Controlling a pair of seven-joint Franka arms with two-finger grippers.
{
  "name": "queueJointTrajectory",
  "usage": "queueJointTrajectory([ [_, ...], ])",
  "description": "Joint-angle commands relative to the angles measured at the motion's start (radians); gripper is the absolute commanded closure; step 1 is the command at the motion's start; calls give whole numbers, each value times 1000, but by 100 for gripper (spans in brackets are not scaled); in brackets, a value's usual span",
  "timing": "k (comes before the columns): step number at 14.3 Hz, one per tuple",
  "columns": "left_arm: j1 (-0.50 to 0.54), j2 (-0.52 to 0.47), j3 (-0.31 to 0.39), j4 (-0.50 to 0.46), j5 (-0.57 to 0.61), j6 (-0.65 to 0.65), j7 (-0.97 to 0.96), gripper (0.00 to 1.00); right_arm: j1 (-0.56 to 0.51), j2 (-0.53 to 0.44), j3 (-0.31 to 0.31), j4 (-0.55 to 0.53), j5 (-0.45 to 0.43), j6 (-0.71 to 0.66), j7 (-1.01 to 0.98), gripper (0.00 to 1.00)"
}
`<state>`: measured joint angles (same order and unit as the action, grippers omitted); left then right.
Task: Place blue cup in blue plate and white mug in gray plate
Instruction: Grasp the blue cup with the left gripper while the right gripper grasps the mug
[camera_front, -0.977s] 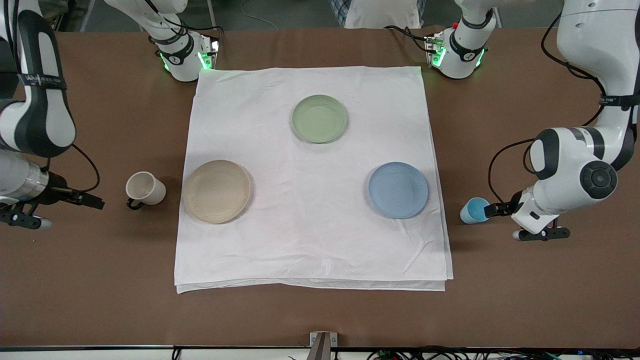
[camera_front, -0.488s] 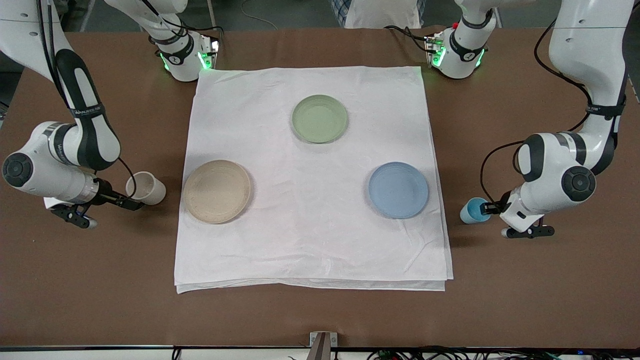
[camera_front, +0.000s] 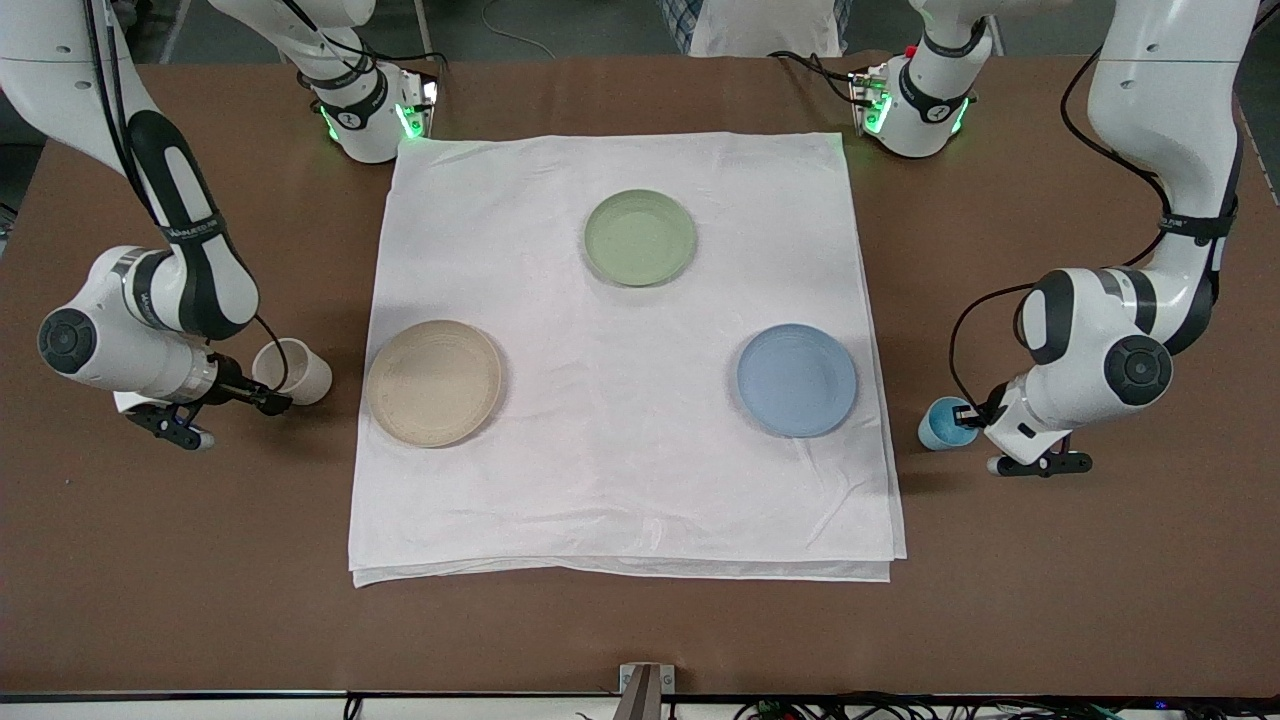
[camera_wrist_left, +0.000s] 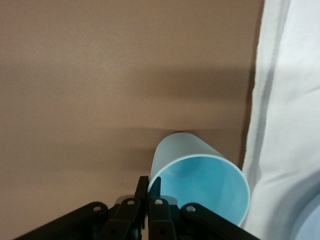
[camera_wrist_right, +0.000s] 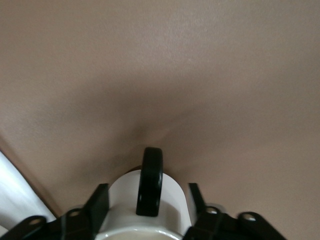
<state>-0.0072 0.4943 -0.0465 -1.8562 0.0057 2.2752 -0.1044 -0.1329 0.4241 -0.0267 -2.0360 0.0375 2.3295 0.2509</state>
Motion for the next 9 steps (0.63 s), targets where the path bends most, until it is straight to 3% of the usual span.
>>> queueJointTrajectory([
  [1,-10,-71,-65,-9,16,-34,-110,100,-1,-14,8,-7,15,-22,13,91],
  [2,-8,-77,-116,0,16,-69,-177,100,-1,-14,8,-4,15,-24,11,98],
  [5,-14,-72,-240,3,16,-75,-364,100,1,-19,10,49,15,-94,2,100],
  [7,-58,-59,-259,0,16,-69,-441,100,12,-30,14,140,22,-255,13,100],
  [9,-100,-39,-256,-9,17,-69,-494,100,53,-77,14,160,66,-318,13,100],
])
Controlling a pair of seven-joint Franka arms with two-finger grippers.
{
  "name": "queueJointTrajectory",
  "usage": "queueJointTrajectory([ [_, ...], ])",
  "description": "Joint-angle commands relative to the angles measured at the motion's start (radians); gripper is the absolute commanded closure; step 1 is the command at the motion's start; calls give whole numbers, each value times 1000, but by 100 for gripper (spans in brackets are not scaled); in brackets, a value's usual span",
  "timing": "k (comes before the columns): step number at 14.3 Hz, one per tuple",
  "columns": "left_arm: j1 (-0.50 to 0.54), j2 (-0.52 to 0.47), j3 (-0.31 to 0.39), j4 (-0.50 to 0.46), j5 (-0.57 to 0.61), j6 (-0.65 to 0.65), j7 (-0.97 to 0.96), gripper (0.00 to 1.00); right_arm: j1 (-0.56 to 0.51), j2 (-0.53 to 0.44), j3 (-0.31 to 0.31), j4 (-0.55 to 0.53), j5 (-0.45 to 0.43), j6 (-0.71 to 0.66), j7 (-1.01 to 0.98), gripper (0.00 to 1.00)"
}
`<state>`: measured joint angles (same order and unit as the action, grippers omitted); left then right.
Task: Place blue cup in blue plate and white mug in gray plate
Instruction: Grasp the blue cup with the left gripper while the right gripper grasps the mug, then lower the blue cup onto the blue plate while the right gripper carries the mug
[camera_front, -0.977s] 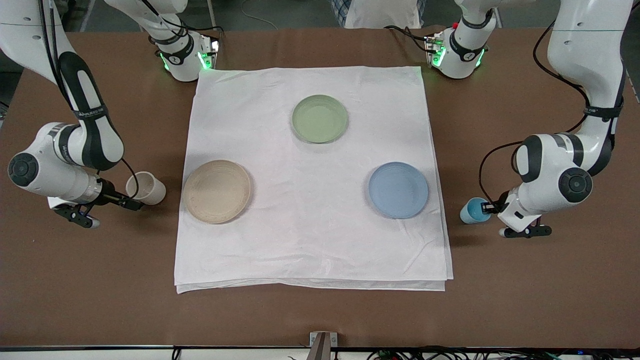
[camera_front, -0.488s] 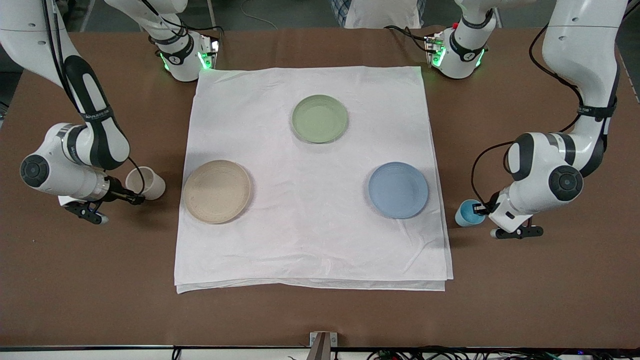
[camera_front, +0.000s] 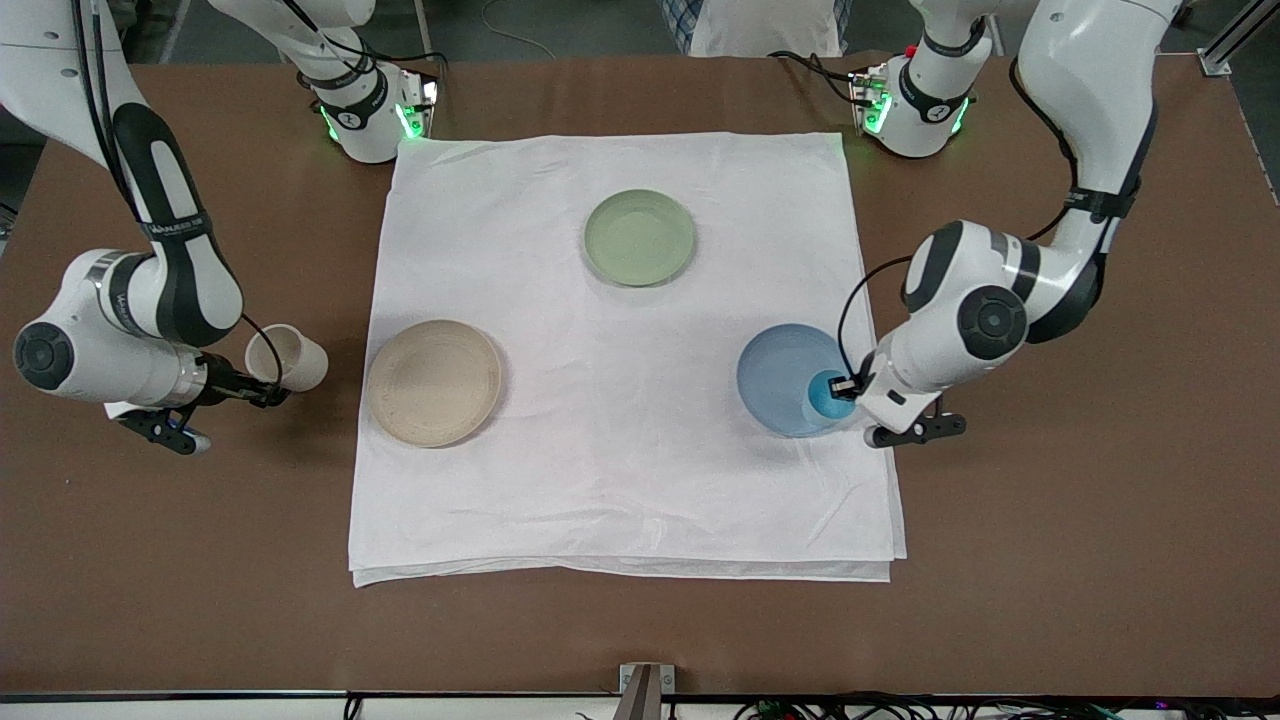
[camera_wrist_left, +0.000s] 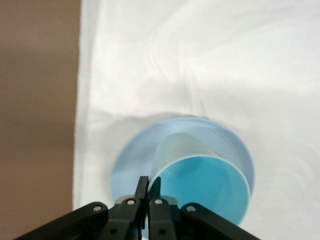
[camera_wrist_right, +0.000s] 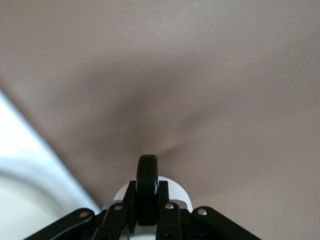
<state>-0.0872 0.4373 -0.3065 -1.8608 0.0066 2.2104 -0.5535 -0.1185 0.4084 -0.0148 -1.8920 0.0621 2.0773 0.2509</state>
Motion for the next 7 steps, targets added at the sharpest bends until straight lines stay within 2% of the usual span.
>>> queueJointTrajectory([
  [1,-17,34,3,-11,19,-2,-52,99,83,-84,3,8,65,-75,19,100],
  [3,-34,54,3,-12,21,2,-80,90,176,-94,1,-12,97,-69,85,100],
  [5,-39,61,3,-12,52,-1,-114,71,284,-88,-1,-51,96,13,157,100],
  [6,-30,58,4,-9,64,-9,-115,44,319,-85,-1,-76,96,70,160,100],
  [7,-22,43,6,-2,66,-29,-115,0,342,-80,-1,-90,94,114,159,100],
])
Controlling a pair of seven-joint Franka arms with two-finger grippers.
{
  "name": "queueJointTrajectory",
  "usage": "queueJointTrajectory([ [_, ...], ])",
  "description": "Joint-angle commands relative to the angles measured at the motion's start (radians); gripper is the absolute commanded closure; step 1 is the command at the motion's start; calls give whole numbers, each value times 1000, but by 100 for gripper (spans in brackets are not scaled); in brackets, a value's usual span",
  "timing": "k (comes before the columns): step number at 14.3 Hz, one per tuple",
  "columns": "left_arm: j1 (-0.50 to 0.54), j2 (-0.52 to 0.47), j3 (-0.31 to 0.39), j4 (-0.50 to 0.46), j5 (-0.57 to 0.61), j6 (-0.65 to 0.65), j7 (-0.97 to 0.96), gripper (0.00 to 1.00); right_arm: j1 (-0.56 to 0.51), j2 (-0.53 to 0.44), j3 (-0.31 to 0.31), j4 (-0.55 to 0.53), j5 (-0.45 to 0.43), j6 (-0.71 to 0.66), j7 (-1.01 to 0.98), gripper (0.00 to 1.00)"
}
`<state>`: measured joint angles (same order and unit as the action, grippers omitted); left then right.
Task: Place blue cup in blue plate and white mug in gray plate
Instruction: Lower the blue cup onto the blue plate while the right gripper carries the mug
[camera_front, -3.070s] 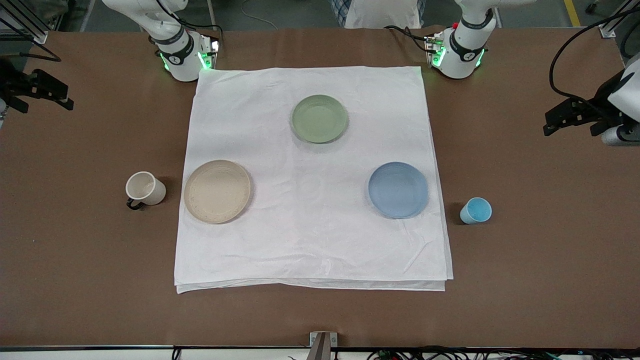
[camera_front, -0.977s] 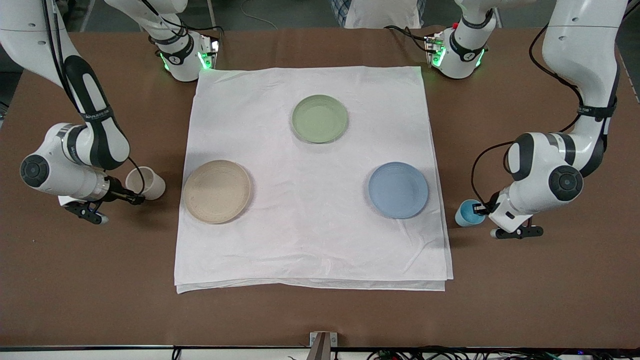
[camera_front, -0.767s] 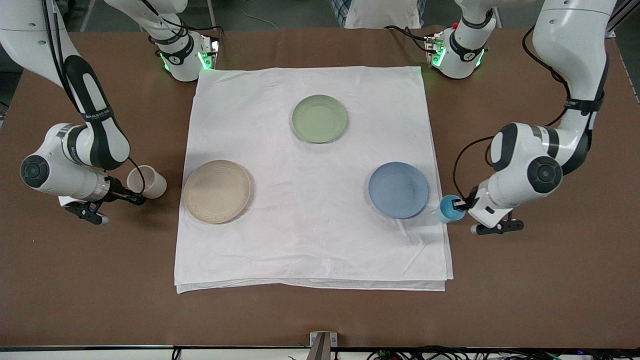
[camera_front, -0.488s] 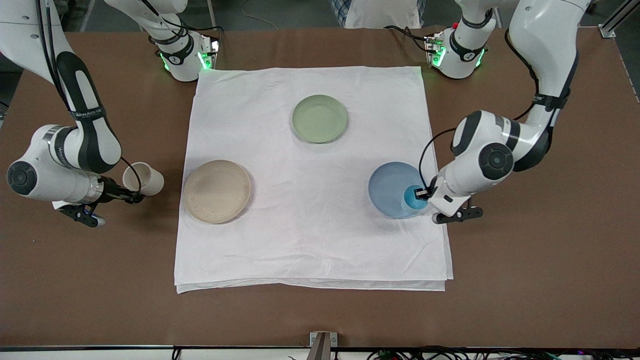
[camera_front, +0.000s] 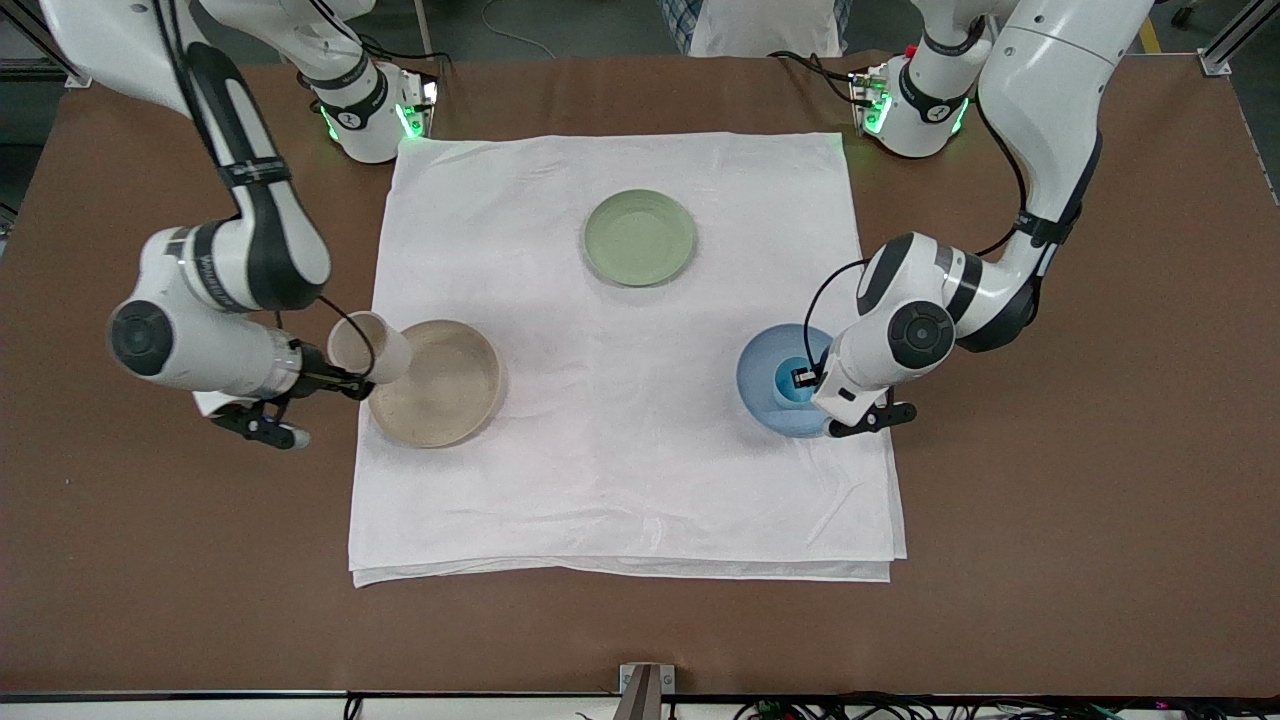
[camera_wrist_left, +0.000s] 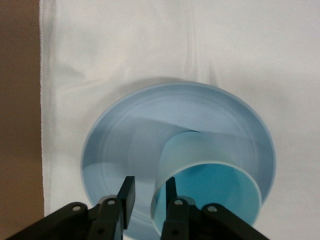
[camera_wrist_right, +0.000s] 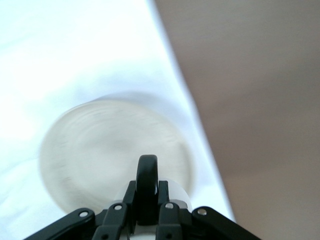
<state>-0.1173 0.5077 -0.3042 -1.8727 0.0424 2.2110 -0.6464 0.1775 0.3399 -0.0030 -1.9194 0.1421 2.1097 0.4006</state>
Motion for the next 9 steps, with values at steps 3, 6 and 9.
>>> queueJointTrajectory([
  [3,60,-104,7,105,33,-153,-12,0,85,56,-12,-66,10,163,9,99],
  [6,90,-139,8,288,47,-380,10,0,99,74,-17,-63,4,174,7,90],
  [9,140,-184,8,420,66,-500,132,0,92,77,-17,-52,4,170,9,0],
])
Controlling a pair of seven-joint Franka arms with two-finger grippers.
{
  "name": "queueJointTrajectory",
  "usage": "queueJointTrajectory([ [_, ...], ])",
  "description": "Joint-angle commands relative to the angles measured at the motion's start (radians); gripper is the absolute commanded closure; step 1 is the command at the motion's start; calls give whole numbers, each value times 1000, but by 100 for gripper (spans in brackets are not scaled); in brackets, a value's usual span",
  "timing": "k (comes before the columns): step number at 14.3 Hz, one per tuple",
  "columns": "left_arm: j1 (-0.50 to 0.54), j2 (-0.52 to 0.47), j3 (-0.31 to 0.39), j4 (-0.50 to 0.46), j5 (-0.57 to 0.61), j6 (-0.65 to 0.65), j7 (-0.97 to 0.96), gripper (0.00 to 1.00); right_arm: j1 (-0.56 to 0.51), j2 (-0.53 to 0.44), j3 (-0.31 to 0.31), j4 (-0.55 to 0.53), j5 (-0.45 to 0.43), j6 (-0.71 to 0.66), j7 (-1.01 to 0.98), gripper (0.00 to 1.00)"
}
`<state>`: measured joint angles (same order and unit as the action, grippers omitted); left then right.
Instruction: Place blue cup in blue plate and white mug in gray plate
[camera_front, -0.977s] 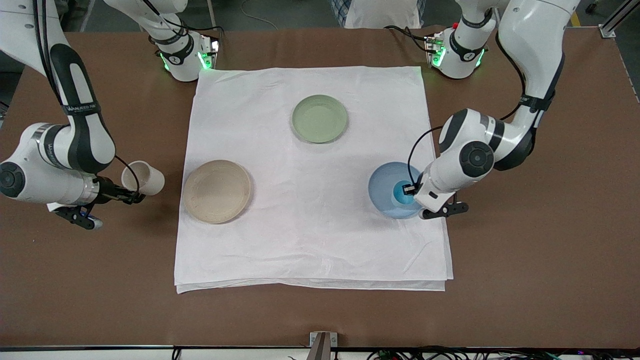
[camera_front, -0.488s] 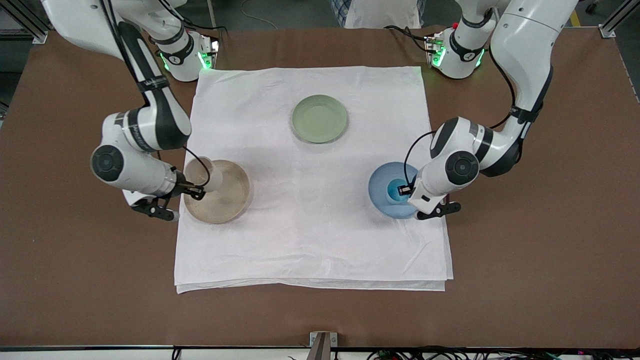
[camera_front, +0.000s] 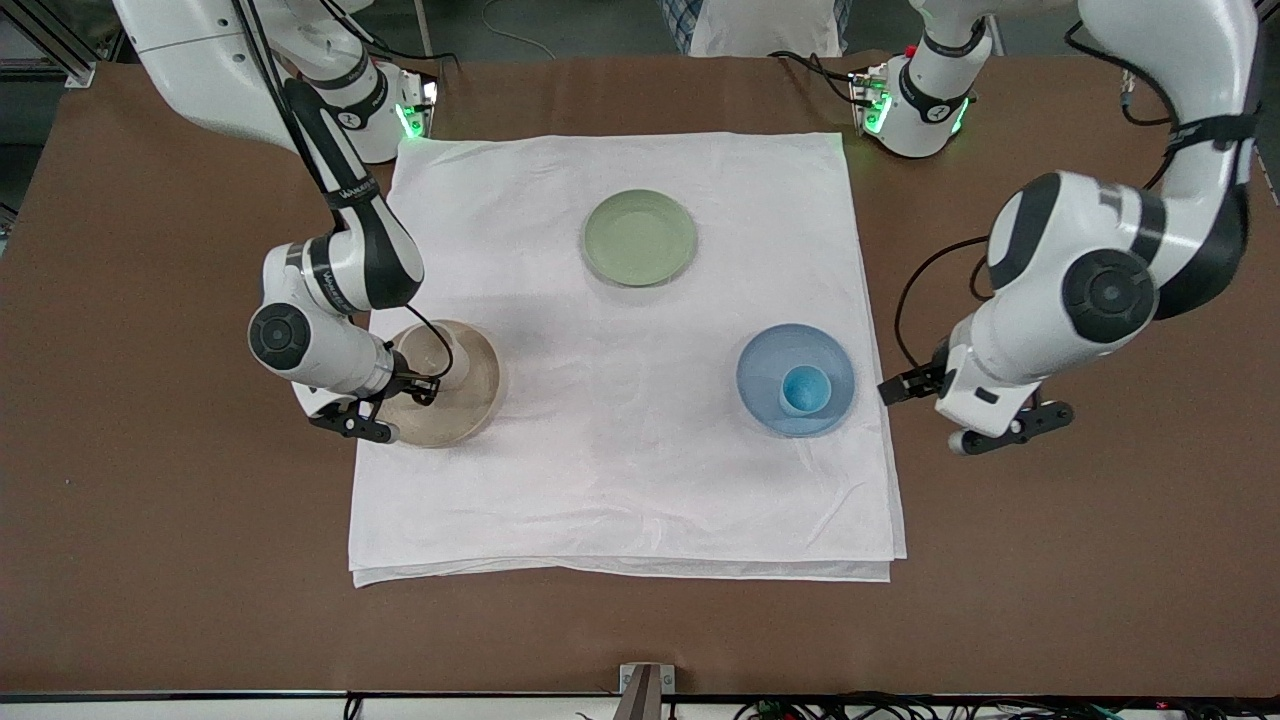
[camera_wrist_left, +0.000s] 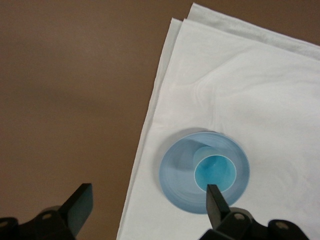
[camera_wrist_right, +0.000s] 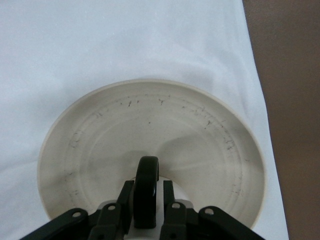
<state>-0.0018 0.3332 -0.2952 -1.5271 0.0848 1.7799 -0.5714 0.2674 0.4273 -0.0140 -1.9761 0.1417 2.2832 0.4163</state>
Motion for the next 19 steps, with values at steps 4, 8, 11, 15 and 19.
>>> queueJointTrajectory([
  [4,92,-173,-1,102,24,-206,195,0,-14,-33,-14,80,4,-101,-25,0],
  [8,189,-278,-1,91,-6,-280,460,0,-129,-90,-14,268,-33,-390,-215,0],
  [11,87,-351,100,32,-19,-310,473,0,-207,-146,-12,374,-163,-597,-367,0],
  [15,34,-401,156,-39,-22,-313,472,0,-277,-174,-14,529,-178,-803,-456,0],
  [19,34,-388,148,-30,-40,-312,476,0,-309,-163,-12,638,-192,-867,-467,0],
])
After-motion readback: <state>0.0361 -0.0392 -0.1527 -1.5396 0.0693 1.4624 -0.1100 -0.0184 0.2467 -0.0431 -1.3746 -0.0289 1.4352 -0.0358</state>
